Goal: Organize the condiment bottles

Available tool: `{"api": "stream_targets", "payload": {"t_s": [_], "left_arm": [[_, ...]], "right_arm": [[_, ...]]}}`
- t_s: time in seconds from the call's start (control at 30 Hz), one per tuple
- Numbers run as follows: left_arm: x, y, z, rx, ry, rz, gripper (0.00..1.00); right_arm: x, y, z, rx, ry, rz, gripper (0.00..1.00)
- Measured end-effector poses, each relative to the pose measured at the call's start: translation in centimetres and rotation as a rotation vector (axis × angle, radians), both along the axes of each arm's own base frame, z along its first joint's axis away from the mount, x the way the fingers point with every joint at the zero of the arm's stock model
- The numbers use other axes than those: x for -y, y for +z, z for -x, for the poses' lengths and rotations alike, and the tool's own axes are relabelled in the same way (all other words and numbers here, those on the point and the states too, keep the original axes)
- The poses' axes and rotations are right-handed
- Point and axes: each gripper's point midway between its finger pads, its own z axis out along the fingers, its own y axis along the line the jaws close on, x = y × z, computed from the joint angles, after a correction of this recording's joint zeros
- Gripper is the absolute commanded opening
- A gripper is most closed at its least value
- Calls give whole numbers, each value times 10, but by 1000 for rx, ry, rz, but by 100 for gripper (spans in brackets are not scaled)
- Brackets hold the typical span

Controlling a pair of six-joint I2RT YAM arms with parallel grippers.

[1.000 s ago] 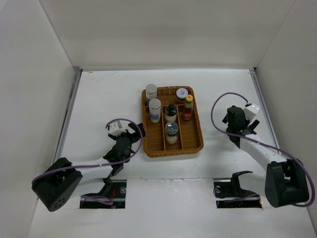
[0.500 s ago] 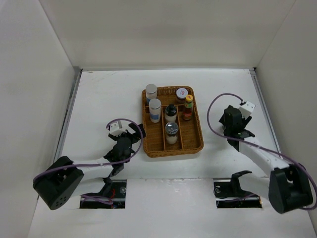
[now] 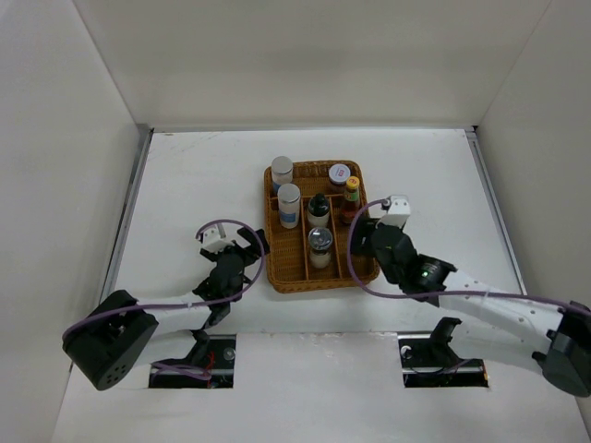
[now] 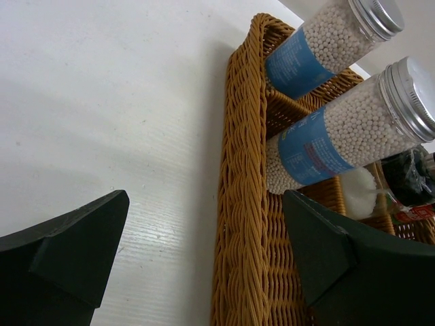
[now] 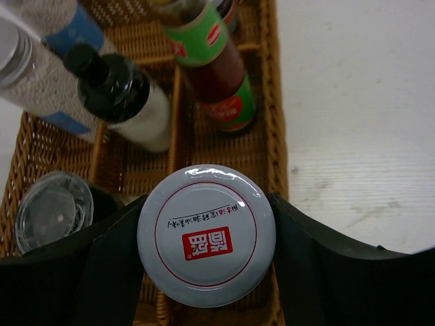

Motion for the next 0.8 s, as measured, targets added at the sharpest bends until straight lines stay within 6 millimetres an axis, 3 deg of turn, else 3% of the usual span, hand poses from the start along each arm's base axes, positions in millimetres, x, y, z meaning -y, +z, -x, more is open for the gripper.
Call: {"api": "stream_targets", "payload": {"t_s": [0.1,0.23,0.6,0.73,0.8], "left_arm": [[-2,1,-2,1,8,2,100],[-3,2,-3,-3,15,3,100],[-2,8,-5,-6,8,12,100],[-6,5,-4,-22,14,0,100],[-9,5,-3,-29,22,-5,100]], "right_arm": [[-15,-21,-2,-46,36,34,53],[-19,-43,-5,-87,39,86,54],[-25,-73,-12,-113,33,136,71],[-26,-72,-14,-102,30,130,76],[-27,-69,-15,-95,30,121,85]]}}
